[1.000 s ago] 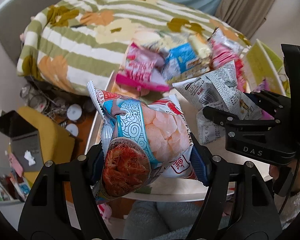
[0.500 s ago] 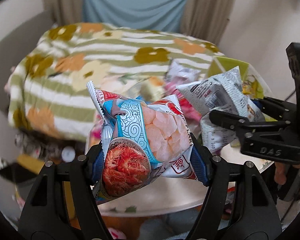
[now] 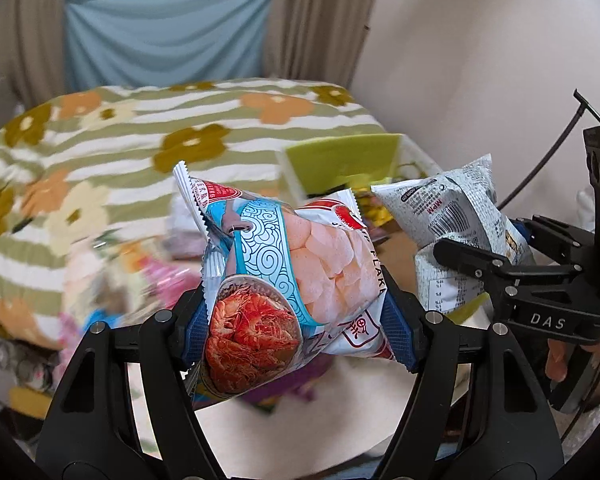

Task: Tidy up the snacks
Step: 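Carry both bags into the cardboard box and release them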

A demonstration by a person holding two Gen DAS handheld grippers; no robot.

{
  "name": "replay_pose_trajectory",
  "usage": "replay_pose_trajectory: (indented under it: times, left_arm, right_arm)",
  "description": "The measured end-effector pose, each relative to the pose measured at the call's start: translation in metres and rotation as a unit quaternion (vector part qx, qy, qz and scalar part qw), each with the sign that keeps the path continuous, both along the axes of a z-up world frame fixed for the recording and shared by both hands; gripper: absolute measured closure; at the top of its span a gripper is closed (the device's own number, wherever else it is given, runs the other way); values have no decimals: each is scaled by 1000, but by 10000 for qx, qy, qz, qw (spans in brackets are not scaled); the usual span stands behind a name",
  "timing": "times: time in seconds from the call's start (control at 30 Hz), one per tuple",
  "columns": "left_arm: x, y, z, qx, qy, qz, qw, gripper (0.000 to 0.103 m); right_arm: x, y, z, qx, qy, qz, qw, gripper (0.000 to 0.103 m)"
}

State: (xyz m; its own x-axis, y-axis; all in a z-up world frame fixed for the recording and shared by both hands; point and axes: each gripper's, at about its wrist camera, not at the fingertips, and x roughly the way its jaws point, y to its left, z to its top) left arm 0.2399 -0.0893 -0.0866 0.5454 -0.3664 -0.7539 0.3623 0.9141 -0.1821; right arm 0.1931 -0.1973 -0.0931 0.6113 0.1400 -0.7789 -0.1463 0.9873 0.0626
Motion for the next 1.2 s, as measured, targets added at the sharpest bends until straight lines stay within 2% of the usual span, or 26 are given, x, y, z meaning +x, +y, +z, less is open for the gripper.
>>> replay_pose_trajectory:
  times: [0.1, 0.27, 0.43, 0.47, 0.6, 0.63, 0.8, 0.97, 1.2]
  left_arm:
    - [21, -49, -12, -52, 170, -188, 9997, 34]
    - [45, -109, -46, 109, 490, -335, 9982, 34]
    - [51, -145, -79, 186, 827, -272, 9960, 33]
    - [50, -148, -85, 225, 896, -208, 9955, 31]
    - [50, -155, -103, 384, 1098, -25, 9932, 11]
    - [48, -154, -104, 435, 1093, 22, 9930, 10]
    - [36, -146, -94, 724, 942, 251, 9926, 9]
    - [26, -127, -79, 624, 773, 483, 9939, 9]
    - [16, -118, -70, 741, 636, 636, 9932, 9]
  right_arm:
    - [11, -42, 0, -15, 76, -219, 9997, 42]
    - [24, -89, -6, 4, 155, -350, 9993, 42]
    - [33, -127, -20, 107, 313, -384, 9987, 42]
    - [34, -134, -23, 121, 344, -374, 9986, 42]
    - [42, -150, -34, 177, 463, -324, 9982, 42]
    - [43, -153, -36, 197, 484, -304, 9982, 42]
    - [46, -161, -42, 330, 563, -217, 9976, 42]
    - [47, -157, -42, 503, 553, -65, 9972, 42]
    - [52, -145, -57, 733, 748, -5, 9945, 42]
